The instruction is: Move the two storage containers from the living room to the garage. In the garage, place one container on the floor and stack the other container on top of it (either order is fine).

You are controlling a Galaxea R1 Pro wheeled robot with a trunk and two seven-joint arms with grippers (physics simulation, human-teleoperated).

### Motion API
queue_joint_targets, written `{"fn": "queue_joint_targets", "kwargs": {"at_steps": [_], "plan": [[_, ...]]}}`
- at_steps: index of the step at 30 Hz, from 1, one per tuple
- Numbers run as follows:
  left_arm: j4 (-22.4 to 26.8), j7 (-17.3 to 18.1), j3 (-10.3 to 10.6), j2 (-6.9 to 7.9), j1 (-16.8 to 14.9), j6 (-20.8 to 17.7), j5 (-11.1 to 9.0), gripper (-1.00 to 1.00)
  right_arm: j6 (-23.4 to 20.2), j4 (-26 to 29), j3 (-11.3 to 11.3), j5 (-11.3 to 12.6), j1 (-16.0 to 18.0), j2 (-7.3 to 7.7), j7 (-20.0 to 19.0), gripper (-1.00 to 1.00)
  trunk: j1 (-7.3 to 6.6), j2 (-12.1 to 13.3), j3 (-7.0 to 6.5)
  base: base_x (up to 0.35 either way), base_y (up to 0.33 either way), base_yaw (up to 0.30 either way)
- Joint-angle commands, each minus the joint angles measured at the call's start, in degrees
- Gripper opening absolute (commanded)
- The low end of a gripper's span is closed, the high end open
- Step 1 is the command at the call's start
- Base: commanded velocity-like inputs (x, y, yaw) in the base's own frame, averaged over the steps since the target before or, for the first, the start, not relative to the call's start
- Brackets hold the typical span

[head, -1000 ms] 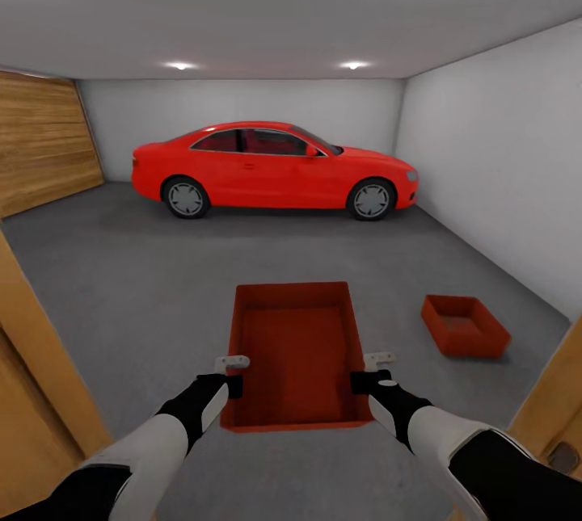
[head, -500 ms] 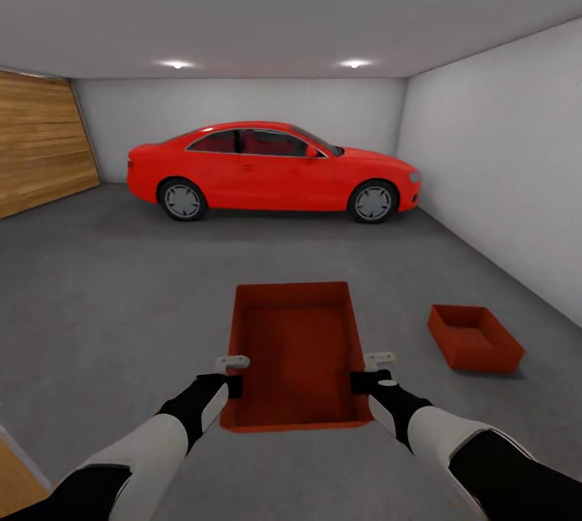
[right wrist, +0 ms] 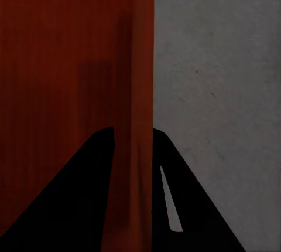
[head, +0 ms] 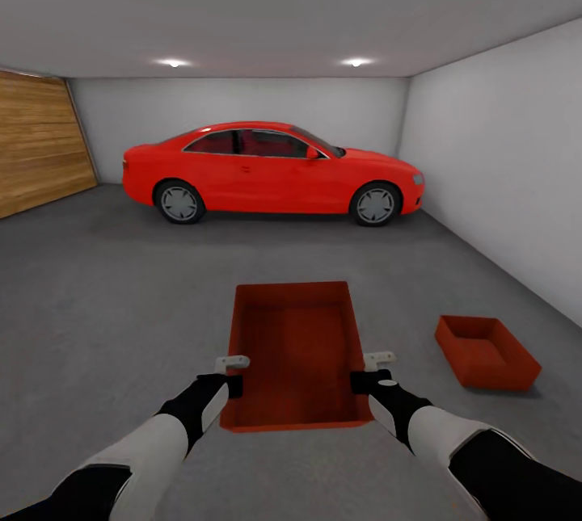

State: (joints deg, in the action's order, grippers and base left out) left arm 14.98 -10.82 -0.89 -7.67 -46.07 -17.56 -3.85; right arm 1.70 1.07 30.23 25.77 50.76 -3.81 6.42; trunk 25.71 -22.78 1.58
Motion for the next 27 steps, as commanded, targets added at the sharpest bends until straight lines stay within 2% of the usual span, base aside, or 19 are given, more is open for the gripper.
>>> {"fn": "queue_joint_targets", "kwargs": {"at_steps": [1, 27], "plan": [[0.3, -1.0, 0.4, 0.11, 0.0, -0.1, 1.7, -1.0, 0.3, -1.2, -0.9, 1.1, 0.1, 0.01, 0.3, -1.0, 0.07, -0.1, 0.12, 0.323, 0.0, 0.0], [0.3, -1.0, 0.4, 0.11, 0.0, 0.1, 1.7, -1.0, 0.3, -1.2, -0.9, 1.1, 0.1, 0.03, 0.3, -1.0, 0.07, -0.1, 0.12, 0.323, 0.0, 0.0]]}}
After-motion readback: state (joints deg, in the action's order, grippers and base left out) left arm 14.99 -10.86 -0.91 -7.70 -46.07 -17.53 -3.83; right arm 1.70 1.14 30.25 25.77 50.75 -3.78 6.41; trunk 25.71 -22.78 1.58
